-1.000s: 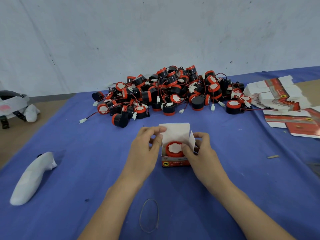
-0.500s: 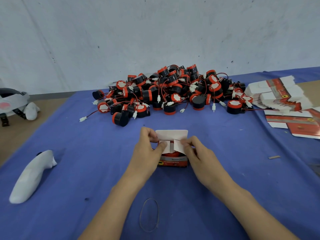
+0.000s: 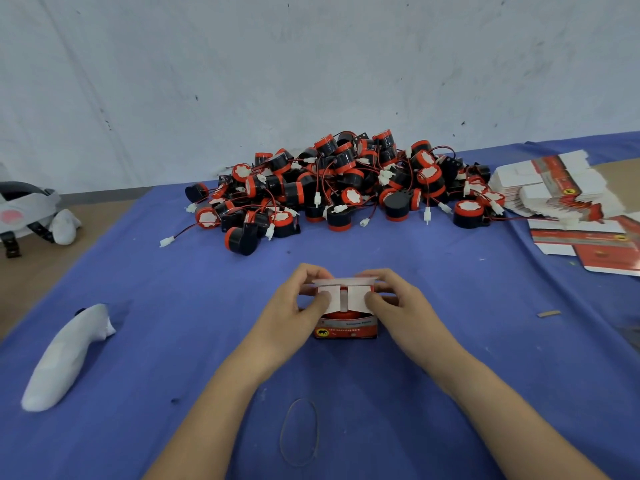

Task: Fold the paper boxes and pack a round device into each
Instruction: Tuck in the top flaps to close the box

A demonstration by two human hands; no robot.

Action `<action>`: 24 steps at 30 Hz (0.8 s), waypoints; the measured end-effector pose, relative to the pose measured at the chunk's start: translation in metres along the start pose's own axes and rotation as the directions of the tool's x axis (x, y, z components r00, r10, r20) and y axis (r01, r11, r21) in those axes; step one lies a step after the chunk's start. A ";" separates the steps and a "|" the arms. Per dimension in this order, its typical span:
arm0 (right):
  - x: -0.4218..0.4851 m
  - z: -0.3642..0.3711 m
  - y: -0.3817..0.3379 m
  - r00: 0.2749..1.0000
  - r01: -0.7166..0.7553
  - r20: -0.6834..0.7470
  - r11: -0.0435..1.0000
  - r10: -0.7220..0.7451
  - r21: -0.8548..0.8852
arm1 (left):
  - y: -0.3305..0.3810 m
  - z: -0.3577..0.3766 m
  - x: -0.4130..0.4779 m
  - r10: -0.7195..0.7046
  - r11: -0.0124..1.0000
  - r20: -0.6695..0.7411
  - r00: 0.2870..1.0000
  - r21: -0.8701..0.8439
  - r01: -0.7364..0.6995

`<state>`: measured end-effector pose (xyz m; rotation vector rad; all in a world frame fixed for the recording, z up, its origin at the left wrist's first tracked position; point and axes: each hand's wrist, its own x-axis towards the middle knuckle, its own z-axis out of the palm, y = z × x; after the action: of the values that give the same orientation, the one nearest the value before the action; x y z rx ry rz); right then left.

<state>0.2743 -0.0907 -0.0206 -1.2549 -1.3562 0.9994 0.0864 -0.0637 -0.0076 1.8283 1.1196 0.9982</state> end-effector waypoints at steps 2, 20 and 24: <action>-0.001 0.001 0.003 1.000 0.021 -0.011 0.999 -0.022 -0.034 | 0.001 0.001 0.002 -0.002 1.000 -0.014 1.000 0.012 0.002; -0.015 -0.015 0.012 0.929 0.339 0.297 0.828 -0.221 -0.446 | -0.014 -0.013 -0.019 0.050 0.945 0.149 0.988 0.312 -0.095; -0.012 -0.013 0.016 0.937 0.345 0.242 0.787 -0.253 -0.511 | -0.014 -0.006 -0.020 0.159 0.898 0.096 0.983 0.400 -0.184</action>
<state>0.2897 -0.1012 -0.0358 -1.3211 -1.9968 0.4998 0.0705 -0.0762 -0.0224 2.3104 1.2121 0.8417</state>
